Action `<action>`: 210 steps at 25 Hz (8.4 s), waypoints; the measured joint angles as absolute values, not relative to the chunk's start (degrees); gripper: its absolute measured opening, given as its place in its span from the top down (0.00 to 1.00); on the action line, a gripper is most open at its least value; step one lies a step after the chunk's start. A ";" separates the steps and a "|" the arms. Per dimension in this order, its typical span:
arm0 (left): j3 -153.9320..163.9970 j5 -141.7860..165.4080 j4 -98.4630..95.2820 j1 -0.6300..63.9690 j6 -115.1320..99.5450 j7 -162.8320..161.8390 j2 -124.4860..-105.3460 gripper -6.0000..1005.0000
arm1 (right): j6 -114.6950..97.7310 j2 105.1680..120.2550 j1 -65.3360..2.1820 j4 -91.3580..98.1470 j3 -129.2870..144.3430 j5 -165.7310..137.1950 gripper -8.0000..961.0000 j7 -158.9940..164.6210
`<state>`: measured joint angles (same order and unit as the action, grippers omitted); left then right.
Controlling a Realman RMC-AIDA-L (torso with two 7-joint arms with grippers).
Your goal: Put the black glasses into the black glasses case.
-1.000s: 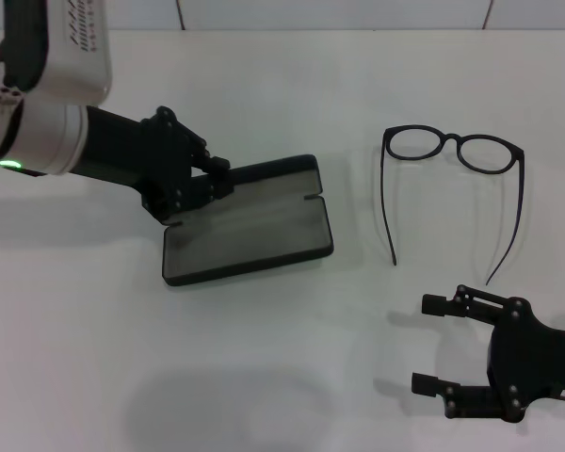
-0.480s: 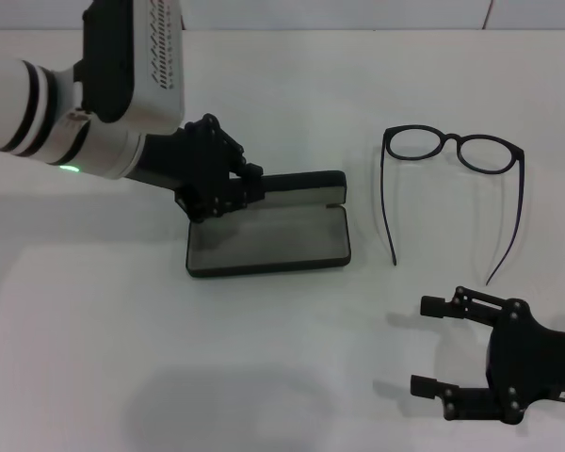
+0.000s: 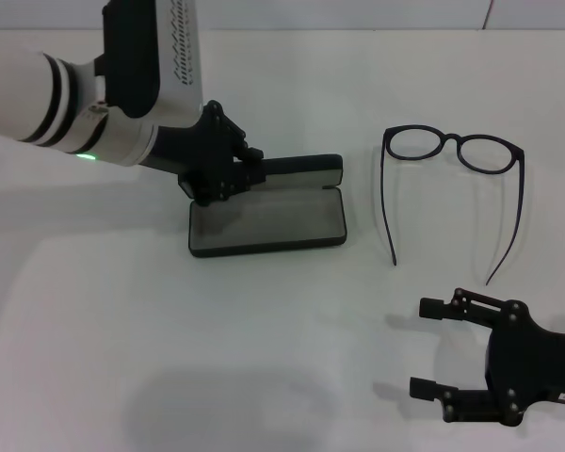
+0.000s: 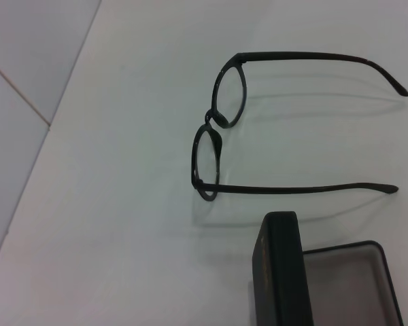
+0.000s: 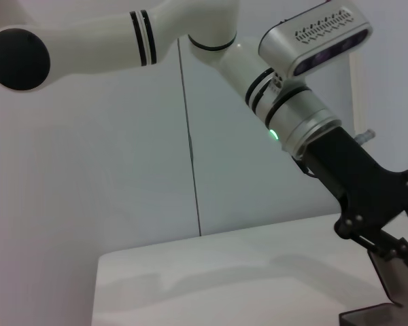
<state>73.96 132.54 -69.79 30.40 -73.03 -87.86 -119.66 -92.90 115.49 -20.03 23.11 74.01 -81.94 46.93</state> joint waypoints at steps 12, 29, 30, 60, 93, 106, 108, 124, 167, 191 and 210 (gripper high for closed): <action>74.01 132.62 -68.72 30.68 -70.92 -86.95 -119.61 0.73 | -92.90 115.49 -20.04 23.11 74.00 -82.00 0.13 46.93; 74.07 130.82 -68.36 30.04 -70.26 -86.40 -119.79 0.72 | -92.81 115.46 -20.03 23.11 73.82 -81.94 0.13 47.00; 74.02 130.34 -68.41 30.00 -70.34 -86.40 -119.79 0.71 | -92.81 115.44 -20.01 23.12 73.82 -81.91 0.13 46.99; 41.54 109.14 -51.35 16.52 -107.21 -83.58 -116.18 0.19 | -88.63 107.93 -28.49 47.68 67.24 -98.28 0.13 90.33; 45.00 120.83 -36.88 19.23 -103.02 -68.03 -119.46 0.19 | -67.39 113.47 -63.45 34.26 66.26 -150.05 0.13 105.19; 45.00 121.18 -36.82 18.98 -103.00 -68.22 -119.41 0.20 | -59.16 115.33 -63.15 30.37 65.95 -149.66 0.13 102.19; 44.99 121.46 -36.82 18.99 -102.92 -68.25 -119.37 0.20 | -58.72 115.51 -63.02 30.32 66.18 -149.61 0.13 101.89; 44.94 121.77 -36.73 19.07 -102.29 -68.29 -119.44 0.20 | -58.76 115.84 -63.27 29.62 66.35 -149.01 0.50 100.73; 44.02 116.69 -36.81 19.27 -104.98 -73.64 -118.55 0.20 | -85.46 112.19 -53.94 42.31 48.03 -137.39 0.94 102.56; 44.01 92.03 -36.86 19.07 -108.32 -73.03 -116.64 0.53 | -87.39 116.08 -39.49 31.09 48.93 -107.21 0.94 82.45; 53.93 92.58 -34.13 31.23 -113.58 -72.33 -116.09 1.00 | -92.15 115.71 -40.34 30.50 54.88 -103.92 0.94 75.34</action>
